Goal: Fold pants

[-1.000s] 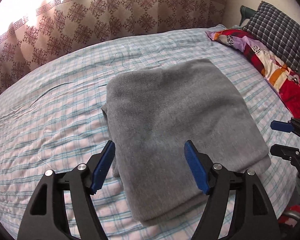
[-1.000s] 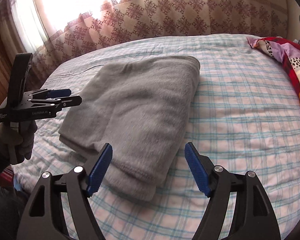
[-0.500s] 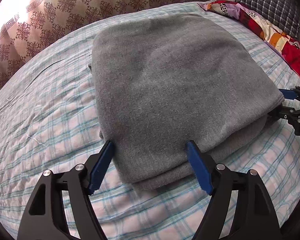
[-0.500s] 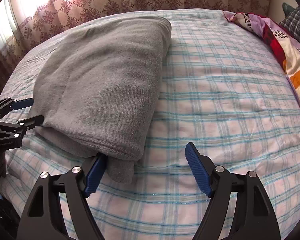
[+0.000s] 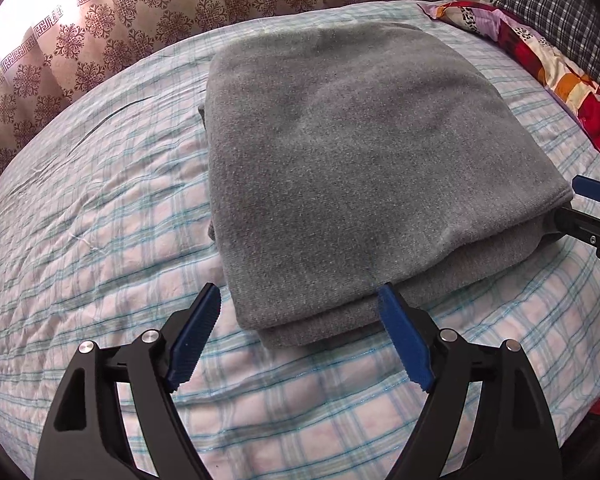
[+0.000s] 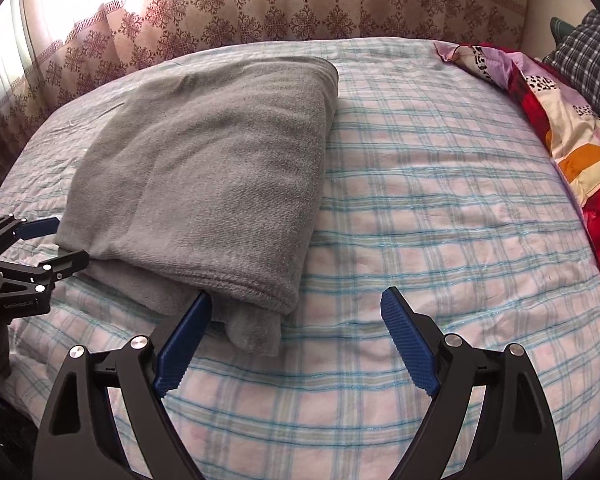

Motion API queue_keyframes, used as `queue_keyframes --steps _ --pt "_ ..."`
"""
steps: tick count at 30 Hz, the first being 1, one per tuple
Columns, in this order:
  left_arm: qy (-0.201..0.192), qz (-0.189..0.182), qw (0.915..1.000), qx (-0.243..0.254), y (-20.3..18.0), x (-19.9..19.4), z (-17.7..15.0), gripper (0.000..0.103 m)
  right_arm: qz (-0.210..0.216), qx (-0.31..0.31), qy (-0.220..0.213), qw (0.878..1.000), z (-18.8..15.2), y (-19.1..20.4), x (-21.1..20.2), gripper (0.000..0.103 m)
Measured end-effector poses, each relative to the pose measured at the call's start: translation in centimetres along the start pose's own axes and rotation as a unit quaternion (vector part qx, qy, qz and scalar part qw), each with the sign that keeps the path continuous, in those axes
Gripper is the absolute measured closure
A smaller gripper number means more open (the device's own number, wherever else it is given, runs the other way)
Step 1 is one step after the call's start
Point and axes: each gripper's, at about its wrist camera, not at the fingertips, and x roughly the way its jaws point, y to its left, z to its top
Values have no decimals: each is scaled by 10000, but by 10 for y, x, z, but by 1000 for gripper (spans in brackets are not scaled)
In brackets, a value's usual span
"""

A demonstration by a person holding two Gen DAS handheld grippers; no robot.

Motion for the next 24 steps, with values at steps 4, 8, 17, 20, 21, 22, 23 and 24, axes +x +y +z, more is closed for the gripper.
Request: queue_keyframes --steps 4,8,17,20,21,22,23,24 --pt "-16 9 9999 -135 -5 -14 3 19 47 46 -240 9997 2 4 -20 17" --pt "-213 10 9995 -217 -10 -31 7 17 126 102 -472 9988 6 8 -33 16" --pt "-537 336 9975 -326 -18 -59 14 7 214 164 -554 9981 5 12 -35 16" --pt "-582 407 9968 -361 -17 -62 17 7 151 134 -684 9975 5 13 -40 16" --pt "-586 435 9966 -375 -18 -62 17 7 136 132 -720 9972 5 14 -41 15" --pt "-596 467 9964 -381 -18 -62 17 6 129 133 -748 9970 4 14 -42 13" --pt "-603 484 9963 -373 -18 -62 17 6 124 137 -772 9968 4 14 -42 13" --pt "-605 495 9963 -361 -19 -63 17 4 115 147 -800 9966 4 14 -43 12"
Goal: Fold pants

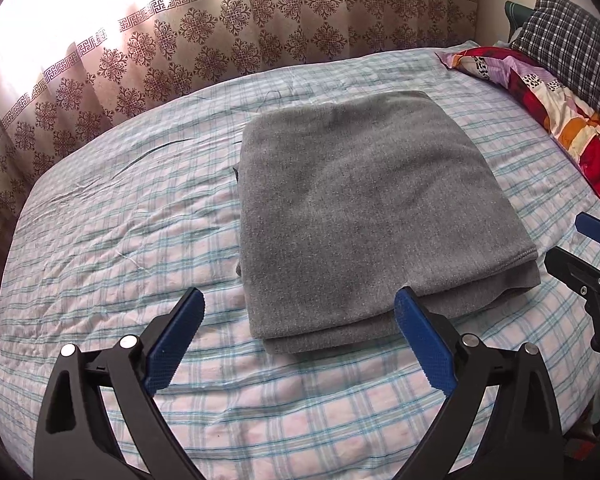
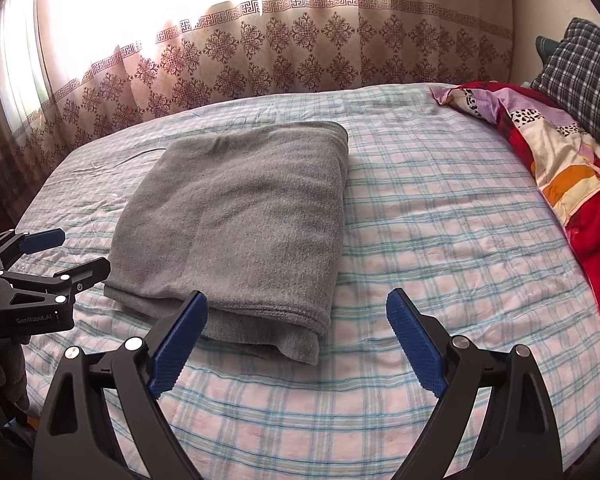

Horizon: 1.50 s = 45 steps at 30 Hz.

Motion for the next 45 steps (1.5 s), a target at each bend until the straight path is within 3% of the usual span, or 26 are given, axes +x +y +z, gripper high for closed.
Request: queue_keyframes --steps 15,31,37,45 --pt "80 108 9999 -56 -1 -1 0 3 -116 -143 -207 9996 0 8 -6 8" --pt "-142 145 9998 -78 -5 -12 8 3 -218 -193 -253 9993 -1 12 -7 8" --pt "51 326 9994 -45 -9 -7 11 3 -352 -256 -317 9985 2 13 -7 8" --pt "178 125 9997 -84 -11 -1 13 3 -525 -379 -349 9973 5 15 -6 8"
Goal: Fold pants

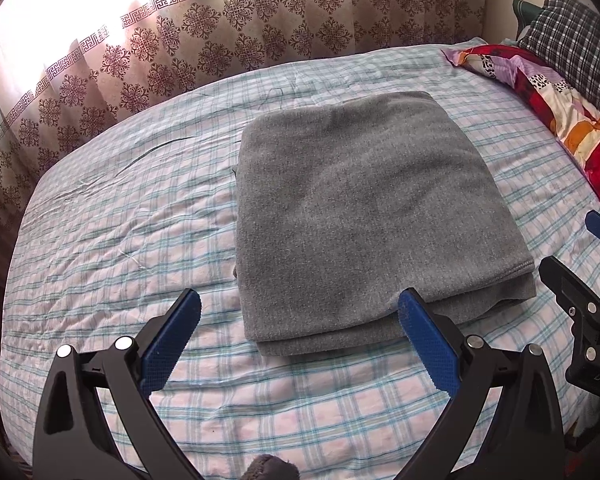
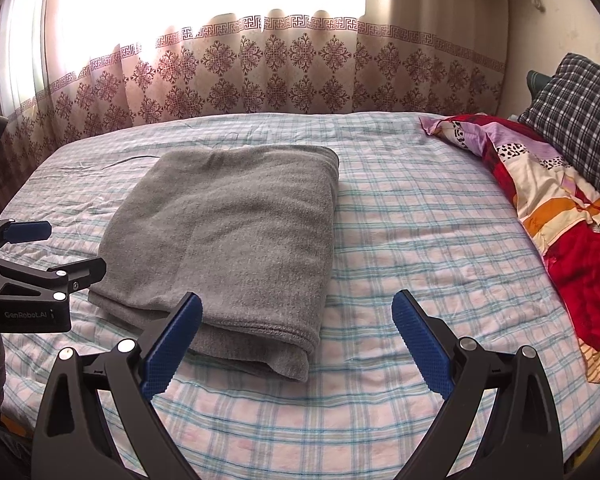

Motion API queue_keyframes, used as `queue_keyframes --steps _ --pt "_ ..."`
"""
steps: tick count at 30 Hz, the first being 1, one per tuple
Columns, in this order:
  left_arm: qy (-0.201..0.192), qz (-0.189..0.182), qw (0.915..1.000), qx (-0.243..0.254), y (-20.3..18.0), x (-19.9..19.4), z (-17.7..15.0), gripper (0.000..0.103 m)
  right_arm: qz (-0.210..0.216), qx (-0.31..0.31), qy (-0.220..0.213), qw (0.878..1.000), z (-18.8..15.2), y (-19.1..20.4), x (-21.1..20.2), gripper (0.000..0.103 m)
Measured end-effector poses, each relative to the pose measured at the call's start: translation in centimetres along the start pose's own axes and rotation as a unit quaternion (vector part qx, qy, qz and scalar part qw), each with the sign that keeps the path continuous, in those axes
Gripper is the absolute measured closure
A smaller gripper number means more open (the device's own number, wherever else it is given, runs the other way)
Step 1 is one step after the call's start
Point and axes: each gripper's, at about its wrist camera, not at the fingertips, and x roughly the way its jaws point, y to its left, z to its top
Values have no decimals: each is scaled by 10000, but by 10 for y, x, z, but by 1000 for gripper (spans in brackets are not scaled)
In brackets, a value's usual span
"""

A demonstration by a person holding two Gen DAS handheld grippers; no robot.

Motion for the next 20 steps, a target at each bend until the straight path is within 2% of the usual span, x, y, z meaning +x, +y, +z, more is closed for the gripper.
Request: queue_keyframes --steps 6,11,16,20 --pt "-185 -110 9997 152 -7 -5 2 3 -61 -13 -6 10000 0 -1 2 8" --pt "-349 -1 9990 272 -11 -7 -1 3 -66 22 27 10000 -2 -1 3 8" --pt "-49 89 9999 28 5 7 -2 3 -124 85 92 9998 -4 -6 9 8" --pt "308 475 9974 -446 51 33 -13 3 -320 518 349 9975 -8 -29 22 8"
